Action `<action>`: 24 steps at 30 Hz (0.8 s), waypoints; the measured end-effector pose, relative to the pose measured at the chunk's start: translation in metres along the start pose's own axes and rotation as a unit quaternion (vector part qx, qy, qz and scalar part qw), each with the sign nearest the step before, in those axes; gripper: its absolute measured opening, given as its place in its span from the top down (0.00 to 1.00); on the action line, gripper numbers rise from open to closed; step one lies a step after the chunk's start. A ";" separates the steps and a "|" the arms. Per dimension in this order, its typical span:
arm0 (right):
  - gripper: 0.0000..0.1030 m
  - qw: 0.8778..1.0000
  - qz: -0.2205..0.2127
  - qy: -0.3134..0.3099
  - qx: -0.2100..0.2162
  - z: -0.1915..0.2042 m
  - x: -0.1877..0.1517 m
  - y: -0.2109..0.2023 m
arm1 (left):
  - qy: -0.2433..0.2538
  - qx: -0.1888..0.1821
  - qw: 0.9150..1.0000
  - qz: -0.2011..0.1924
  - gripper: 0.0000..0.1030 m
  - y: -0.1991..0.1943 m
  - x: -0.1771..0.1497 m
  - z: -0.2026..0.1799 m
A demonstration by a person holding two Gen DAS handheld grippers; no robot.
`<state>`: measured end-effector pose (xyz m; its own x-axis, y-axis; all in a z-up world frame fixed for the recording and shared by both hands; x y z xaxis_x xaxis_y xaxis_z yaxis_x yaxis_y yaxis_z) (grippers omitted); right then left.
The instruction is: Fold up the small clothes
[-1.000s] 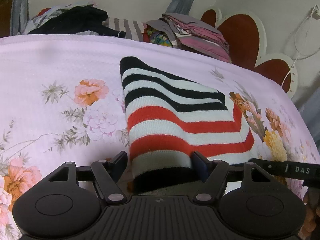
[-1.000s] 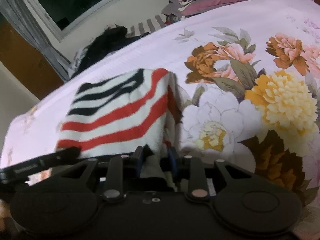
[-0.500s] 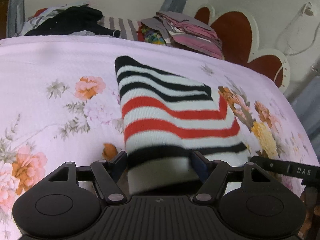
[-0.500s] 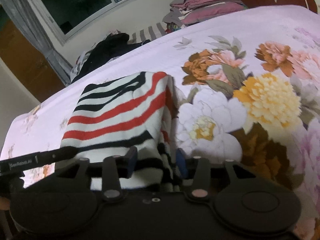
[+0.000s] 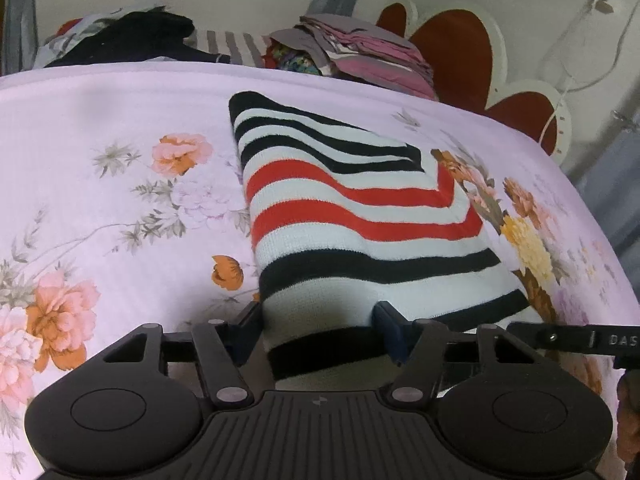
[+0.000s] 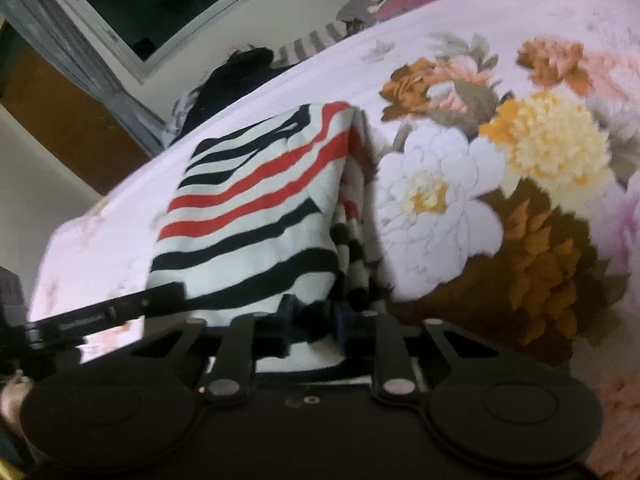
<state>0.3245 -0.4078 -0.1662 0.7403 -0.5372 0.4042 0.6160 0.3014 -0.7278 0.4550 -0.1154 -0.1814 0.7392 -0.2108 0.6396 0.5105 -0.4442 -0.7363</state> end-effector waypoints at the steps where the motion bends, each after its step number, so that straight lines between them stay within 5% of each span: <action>1: 0.82 1.000 0.006 0.000 -0.012 -0.004 -0.002 0.004 | 0.001 -0.003 1.000 0.001 0.41 0.001 0.000 0.001; 4: 0.87 1.000 0.010 0.000 -0.012 -0.012 -0.005 0.008 | -0.002 0.002 1.000 0.005 0.41 0.002 0.000 -0.001; 7: 0.80 0.999 -0.007 -0.025 -0.025 0.001 -0.004 0.002 | 0.011 0.027 1.000 0.002 0.40 -0.002 0.005 -0.012; 10: 0.68 0.999 -0.022 -0.031 -0.028 0.009 0.001 -0.003 | 0.012 0.038 0.999 0.000 0.30 -0.005 0.008 -0.018; 14: 0.38 0.998 -0.049 -0.032 -0.040 0.014 0.016 -0.009 | 0.010 0.037 0.999 -0.008 0.26 -0.010 0.014 -0.021; 24: 0.31 0.996 -0.059 -0.040 -0.056 0.022 0.041 0.008 | 0.011 0.066 0.998 -0.022 0.24 -0.005 0.033 -0.017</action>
<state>0.3660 -0.4102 -0.1431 0.6871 -0.4968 0.5302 0.6688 0.1472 -0.7287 0.4696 -0.1354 -0.1529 0.7065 -0.2127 0.6750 0.5958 -0.3358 -0.7295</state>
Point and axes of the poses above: each gripper's, at about its wrist camera, not at the fingertips, and y roughly the way its jaws point, z to its left, x to its top, the point moved 1 cm from there along y, roughly the way its jaws point, and after that the axes turned 7 degrees about y, right-handed, at the moved point
